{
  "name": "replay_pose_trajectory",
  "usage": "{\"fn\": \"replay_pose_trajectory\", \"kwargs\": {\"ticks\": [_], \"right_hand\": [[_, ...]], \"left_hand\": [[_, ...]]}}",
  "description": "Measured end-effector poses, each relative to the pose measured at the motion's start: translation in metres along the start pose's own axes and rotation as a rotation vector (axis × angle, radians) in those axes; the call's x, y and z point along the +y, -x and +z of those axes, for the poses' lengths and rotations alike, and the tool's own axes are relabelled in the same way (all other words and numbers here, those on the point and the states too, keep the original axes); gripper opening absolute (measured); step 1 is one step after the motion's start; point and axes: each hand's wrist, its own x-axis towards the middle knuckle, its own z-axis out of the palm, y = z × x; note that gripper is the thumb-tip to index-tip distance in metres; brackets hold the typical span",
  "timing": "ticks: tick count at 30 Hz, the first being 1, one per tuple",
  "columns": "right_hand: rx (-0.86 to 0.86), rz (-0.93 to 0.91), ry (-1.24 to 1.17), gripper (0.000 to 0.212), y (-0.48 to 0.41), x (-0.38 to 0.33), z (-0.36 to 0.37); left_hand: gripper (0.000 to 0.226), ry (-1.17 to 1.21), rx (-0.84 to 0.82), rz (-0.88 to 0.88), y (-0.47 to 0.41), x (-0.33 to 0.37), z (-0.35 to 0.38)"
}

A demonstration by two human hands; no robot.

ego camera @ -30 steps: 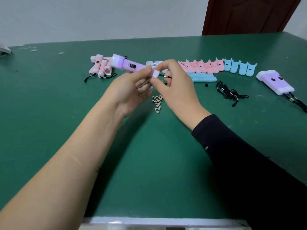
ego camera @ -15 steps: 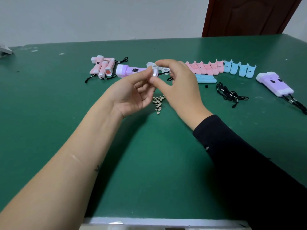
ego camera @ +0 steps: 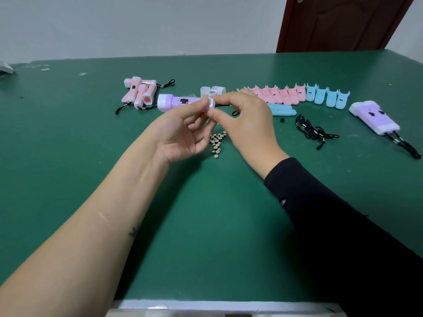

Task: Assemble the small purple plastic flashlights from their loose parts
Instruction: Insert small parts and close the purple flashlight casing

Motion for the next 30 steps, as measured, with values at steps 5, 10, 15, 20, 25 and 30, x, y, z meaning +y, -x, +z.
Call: {"fn": "replay_pose_trajectory", "kwargs": {"ticks": [5, 10, 15, 20, 25, 30], "right_hand": [[0.035, 0.048, -0.012, 0.019, 0.0, 0.0, 0.002], [-0.065, 0.18, -0.166, 0.034, 0.0, 0.001, 0.002], [-0.189, 0.37, -0.375, 0.022, -0.007, 0.003, -0.005], [-0.289, 0.547, -0.576, 0.007, -0.002, 0.004, -0.003], [-0.193, 0.567, -0.733, 0.003, 0.002, 0.003, 0.006], [-0.108, 0.546, -0.773, 0.004, 0.005, 0.002, 0.013]], "left_hand": [[0.023, -0.048, 0.051, 0.075, -0.001, -0.002, 0.006], [0.022, -0.198, 0.129, 0.174, -0.001, -0.002, 0.002], [0.021, -0.477, 0.209, 0.28, 0.002, 0.004, -0.005], [0.024, -0.625, 0.23, 0.379, 0.003, 0.004, -0.004], [0.018, -0.529, 0.181, 0.379, 0.003, -0.001, 0.001], [0.016, -0.517, 0.138, 0.379, 0.002, -0.001, 0.0]]}}
